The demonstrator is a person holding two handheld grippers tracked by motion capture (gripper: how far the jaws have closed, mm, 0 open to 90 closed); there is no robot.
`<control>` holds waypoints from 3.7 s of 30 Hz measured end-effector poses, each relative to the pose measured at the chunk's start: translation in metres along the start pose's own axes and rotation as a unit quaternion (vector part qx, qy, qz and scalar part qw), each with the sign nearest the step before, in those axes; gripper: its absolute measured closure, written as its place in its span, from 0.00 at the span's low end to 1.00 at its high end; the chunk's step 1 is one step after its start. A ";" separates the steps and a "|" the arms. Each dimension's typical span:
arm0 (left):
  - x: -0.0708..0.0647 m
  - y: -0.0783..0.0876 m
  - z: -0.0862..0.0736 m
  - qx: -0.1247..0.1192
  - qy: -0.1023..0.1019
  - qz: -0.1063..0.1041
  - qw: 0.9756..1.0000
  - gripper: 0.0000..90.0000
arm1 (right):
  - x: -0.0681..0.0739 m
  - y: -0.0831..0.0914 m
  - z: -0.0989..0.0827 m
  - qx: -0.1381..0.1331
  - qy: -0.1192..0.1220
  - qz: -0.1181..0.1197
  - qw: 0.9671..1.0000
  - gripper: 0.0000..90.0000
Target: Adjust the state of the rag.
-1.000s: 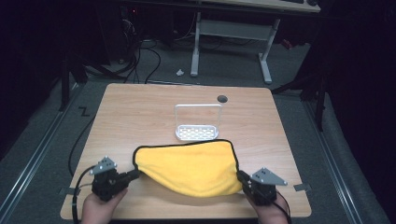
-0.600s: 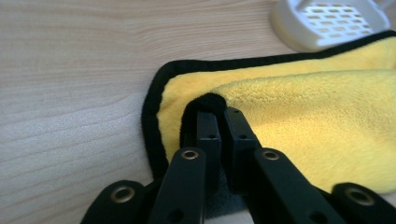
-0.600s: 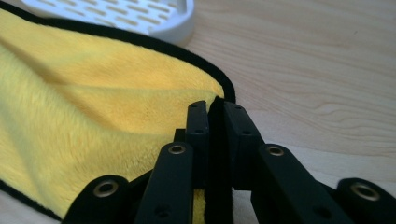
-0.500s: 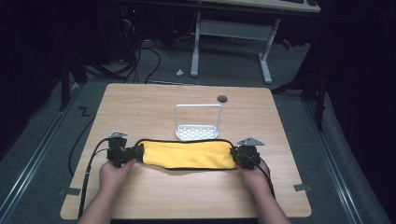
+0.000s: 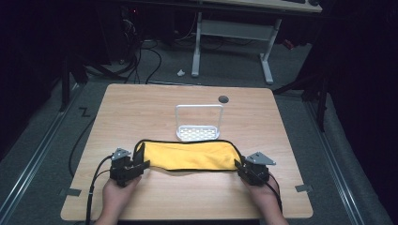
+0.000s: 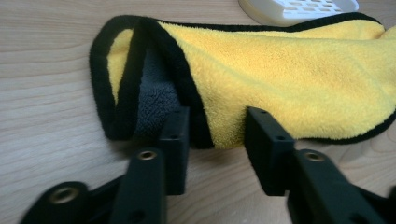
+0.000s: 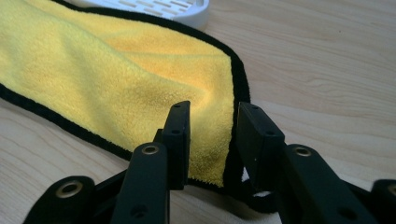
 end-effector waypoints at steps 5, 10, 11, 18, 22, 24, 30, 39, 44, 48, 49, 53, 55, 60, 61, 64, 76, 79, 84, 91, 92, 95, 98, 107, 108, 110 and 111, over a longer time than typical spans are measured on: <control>-0.004 0.003 0.002 -0.007 0.002 -0.008 1.000 0.90 | 0.001 -0.003 -0.008 0.008 0.009 -0.003 1.000 0.74; -0.020 0.023 0.006 -0.012 -0.014 -0.022 1.000 0.90 | -0.001 0.000 -0.010 0.006 0.011 -0.007 1.000 0.74; -0.025 0.028 0.006 -0.014 -0.022 -0.022 0.999 0.90 | -0.001 0.002 -0.010 0.005 0.011 -0.007 1.000 0.74; -0.045 0.054 -0.014 -0.009 -0.024 -0.037 0.999 0.90 | -0.011 0.017 -0.015 -0.004 -0.002 -0.011 1.000 0.71; -0.054 0.065 -0.043 0.006 -0.009 -0.048 0.999 0.90 | -0.014 0.026 -0.023 -0.004 -0.011 -0.001 1.000 0.67; -0.055 0.067 -0.057 0.018 0.005 -0.054 0.998 0.90 | -0.011 0.024 -0.023 -0.003 -0.013 0.008 1.000 0.65; -0.059 0.072 -0.068 0.030 0.000 -0.051 0.998 0.90 | 0.003 0.007 -0.023 0.019 -0.009 0.025 0.999 0.73; -0.077 0.086 -0.065 0.015 -0.014 -0.073 0.997 0.89 | 0.002 0.058 -0.038 0.005 0.010 0.008 1.000 0.93; -0.074 0.093 -0.081 0.027 -0.001 -0.068 0.997 0.87 | 0.001 0.088 -0.053 -0.002 -0.004 0.009 1.000 0.78; -0.072 0.105 -0.076 0.004 0.004 -0.066 0.998 0.77 | -0.003 0.090 -0.045 -0.015 -0.007 0.003 1.000 0.75; -0.071 0.108 -0.072 -0.003 0.001 -0.063 0.998 0.76 | -0.004 0.088 -0.041 -0.015 -0.008 0.004 1.000 0.75; -0.056 0.105 -0.055 -0.010 -0.009 -0.046 0.999 0.75 | -0.006 0.081 -0.026 -0.020 -0.009 0.007 1.000 0.75; -0.045 0.093 -0.046 -0.001 -0.007 -0.037 0.999 0.75 | -0.005 0.080 -0.023 -0.023 -0.011 0.007 1.000 0.75; -0.027 0.067 -0.032 0.017 -0.017 -0.014 1.000 0.74 | -0.001 0.083 -0.029 -0.019 -0.006 0.008 1.000 0.72; -0.023 0.064 -0.030 0.016 -0.014 -0.012 1.000 0.74 | 0.000 0.084 -0.027 -0.021 -0.007 0.008 1.000 0.71; -0.016 0.059 -0.026 0.016 -0.011 -0.004 1.000 0.74 | 0.000 0.081 -0.021 -0.023 -0.006 0.007 1.000 0.72; -0.033 0.048 -0.035 0.033 -0.015 -0.036 0.999 0.73 | -0.019 -0.002 0.024 0.002 -0.003 0.000 1.000 0.94; -0.050 0.045 -0.051 0.061 -0.022 -0.059 0.996 0.73 | -0.013 -0.018 0.025 0.017 0.007 0.008 1.000 0.94; -0.056 0.043 -0.063 0.067 -0.038 -0.047 0.996 0.75 | 0.002 -0.031 0.014 0.041 0.028 0.022 0.999 0.94; -0.019 0.065 -0.058 0.052 -0.034 0.022 0.998 0.85 | 0.018 -0.024 0.000 0.044 0.037 0.040 0.998 0.92; -0.014 0.067 -0.057 0.047 -0.026 0.024 0.998 0.85 | 0.020 -0.023 -0.001 0.044 0.038 0.045 0.997 0.93; -0.009 0.069 -0.056 0.047 -0.027 0.034 0.998 0.85 | 0.026 -0.025 -0.003 0.048 0.047 0.051 0.996 1.00; -0.011 0.068 -0.056 0.048 -0.041 0.047 0.997 0.85 | 0.028 -0.025 -0.003 0.049 0.053 0.050 0.996 1.00; -0.029 0.056 -0.058 0.058 -0.049 0.002 0.997 0.83 | -0.004 -0.039 0.001 0.057 0.042 0.017 0.997 1.00; -0.033 0.053 -0.058 0.062 -0.052 -0.007 0.997 0.82 | -0.008 -0.041 0.001 0.060 0.041 0.015 0.997 1.00; -0.044 0.044 -0.058 0.065 -0.059 -0.026 0.996 0.81 | -0.020 -0.045 0.002 0.064 0.043 -0.002 0.997 1.00; -0.049 0.040 -0.058 0.068 -0.063 -0.034 0.995 0.81 | -0.026 -0.047 0.002 0.067 0.044 -0.011 0.997 1.00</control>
Point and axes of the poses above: each handheld gripper's, and its own axes: y roughly backward along the jaws, z roughly out of its top, x roughly to its left, the point moved 9 cm from there along -y, roughly forward along the jaws, and after that the axes turned 12 degrees about -z, right-handed, at the moved point
